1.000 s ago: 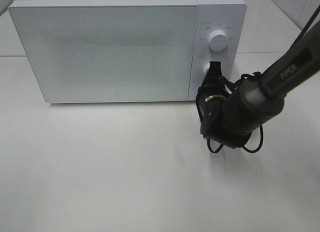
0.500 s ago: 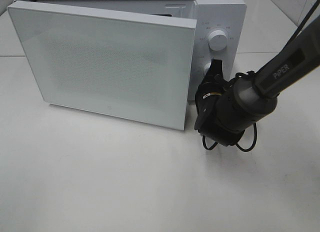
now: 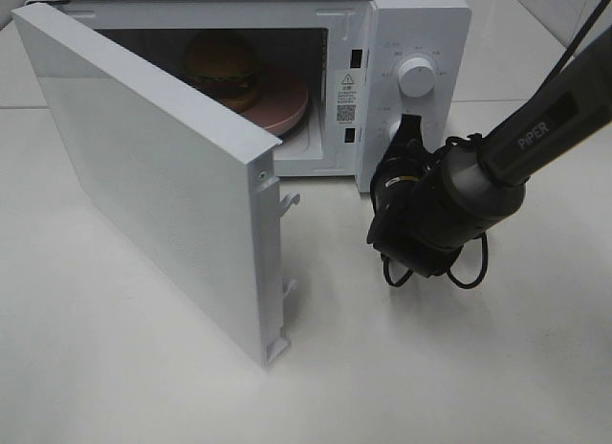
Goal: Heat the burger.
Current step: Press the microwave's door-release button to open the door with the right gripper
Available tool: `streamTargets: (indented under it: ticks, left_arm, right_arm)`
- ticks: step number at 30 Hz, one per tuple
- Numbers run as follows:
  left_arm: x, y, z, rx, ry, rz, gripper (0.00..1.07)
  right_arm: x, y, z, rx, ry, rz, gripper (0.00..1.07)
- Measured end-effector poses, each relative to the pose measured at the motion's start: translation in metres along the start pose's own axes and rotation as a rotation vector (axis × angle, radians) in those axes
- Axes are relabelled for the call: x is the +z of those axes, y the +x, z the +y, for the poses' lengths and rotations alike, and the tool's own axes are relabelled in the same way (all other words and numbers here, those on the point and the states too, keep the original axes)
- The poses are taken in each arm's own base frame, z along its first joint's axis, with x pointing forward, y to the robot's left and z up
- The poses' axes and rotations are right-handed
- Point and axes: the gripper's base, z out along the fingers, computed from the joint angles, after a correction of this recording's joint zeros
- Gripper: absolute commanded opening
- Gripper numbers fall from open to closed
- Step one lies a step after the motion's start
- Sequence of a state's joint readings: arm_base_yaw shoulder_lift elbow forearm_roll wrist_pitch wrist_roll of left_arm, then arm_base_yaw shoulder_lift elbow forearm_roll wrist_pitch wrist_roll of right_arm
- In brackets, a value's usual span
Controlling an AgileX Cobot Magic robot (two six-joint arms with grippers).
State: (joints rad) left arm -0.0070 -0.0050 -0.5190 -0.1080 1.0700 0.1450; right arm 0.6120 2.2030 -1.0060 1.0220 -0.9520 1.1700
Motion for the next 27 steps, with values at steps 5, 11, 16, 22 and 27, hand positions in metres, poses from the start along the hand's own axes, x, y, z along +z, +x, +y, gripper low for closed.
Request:
streamTargets:
  ticks: [5,11,16,22,27]
  left_arm:
    - [0.0,0.0,0.0,0.0,0.0,0.0,0.98]
    - [0.0,0.0,0.0,0.0,0.0,0.0,0.98]
    - [0.0,0.0,0.0,0.0,0.0,0.0,0.98]
    - [0.0,0.0,0.0,0.0,0.0,0.0,0.98]
    - [0.0,0.0,0.0,0.0,0.0,0.0,0.98]
  right_arm:
    - [-0.001,-0.002,0.003,-0.014,0.03,0.012,0.0]
    - [-0.004,-0.007,0.008,-0.062,0.051,0.046,0.0]
    - [-0.008,-0.01,0.011,-0.097,0.08,0.082,0.0]
    - [-0.021,-0.012,0.016,-0.202,0.099,0.158,0.0]
    - [-0.032,-0.009,0.027,-0.252,0.067,0.223,0.0]
